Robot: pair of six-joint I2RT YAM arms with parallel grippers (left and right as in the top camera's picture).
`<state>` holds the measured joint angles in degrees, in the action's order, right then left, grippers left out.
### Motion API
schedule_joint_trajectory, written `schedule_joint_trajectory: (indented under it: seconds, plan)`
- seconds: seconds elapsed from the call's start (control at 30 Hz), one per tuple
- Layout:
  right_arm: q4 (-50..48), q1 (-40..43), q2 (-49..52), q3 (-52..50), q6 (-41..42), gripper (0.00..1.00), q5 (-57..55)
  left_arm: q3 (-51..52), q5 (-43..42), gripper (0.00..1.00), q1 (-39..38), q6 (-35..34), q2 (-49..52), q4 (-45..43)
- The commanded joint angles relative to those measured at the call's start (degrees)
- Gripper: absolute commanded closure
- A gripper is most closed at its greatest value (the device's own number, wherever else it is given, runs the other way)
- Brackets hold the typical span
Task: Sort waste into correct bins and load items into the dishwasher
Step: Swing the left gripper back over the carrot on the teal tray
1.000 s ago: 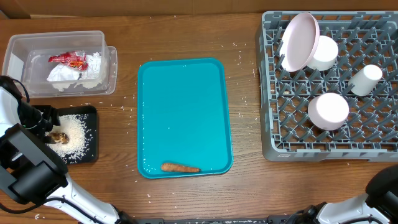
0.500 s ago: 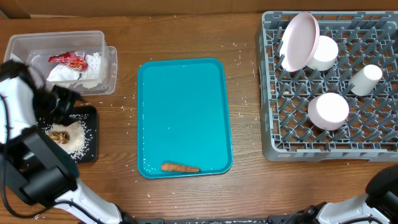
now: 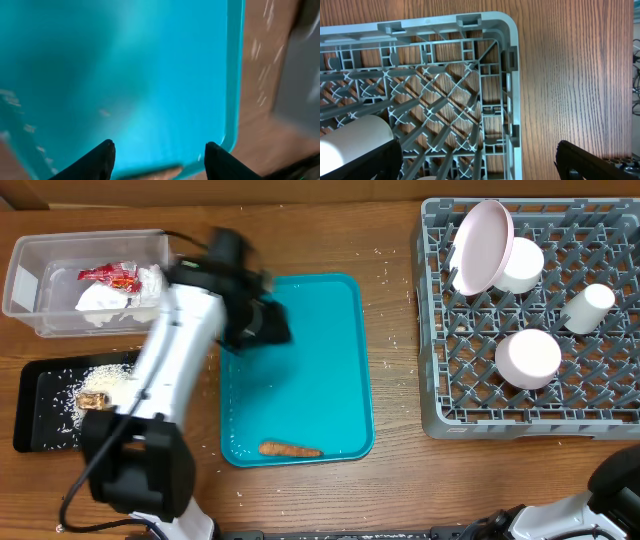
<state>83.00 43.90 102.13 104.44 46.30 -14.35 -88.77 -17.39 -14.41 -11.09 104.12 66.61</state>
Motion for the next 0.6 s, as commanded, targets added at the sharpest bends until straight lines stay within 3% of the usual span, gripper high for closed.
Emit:
schedule_joint_trajectory:
  seconds: [0.0,0.13,0.23,0.27,0.33,0.37,0.4,0.43,0.57]
  plan:
    - [-0.3,0.2,-0.1,-0.2,0.2,0.00,-0.3,5.2,6.9,0.40,-8.6,3.1,-0.3,0.9]
    - [-0.3,0.2,-0.1,-0.2,0.2,0.00,-0.3,8.6,8.3,0.40,-13.0,-3.3,-0.4,2.4]
    - [-0.3,0.2,-0.1,-0.2,0.2,0.00,-0.3,11.1,11.5,0.58,-13.4,-15.4,-0.4,4.0]
    - [-0.3,0.2,-0.1,-0.2,0.2,0.00,-0.3,11.9,11.9,0.58,-13.2,-19.5,-0.4,4.6]
    - [-0.3,0.2,-0.1,-0.2,0.2,0.00,-0.3,13.6,11.8,0.48,-12.8,-28.2,-0.4,5.5]
    - [-0.3,0.2,-0.1,-0.2,0.2,0.00,-0.3,14.3,11.5,0.36,-12.6,-31.8,-0.4,5.6]
    - [-0.3,0.2,-0.1,-0.2,0.2,0.00,-0.3,15.0,10.8,0.07,-12.5,-35.5,-0.4,5.6]
    - [-0.3,0.2,-0.1,-0.2,0.2,0.00,-0.3,15.6,10.0,0.00,-12.4,-38.3,-0.3,5.3]
    - [-0.3,0.2,-0.1,-0.2,0.2,0.00,-0.3,16.4,7.7,0.00,-12.2,-43.9,-0.3,5.1]
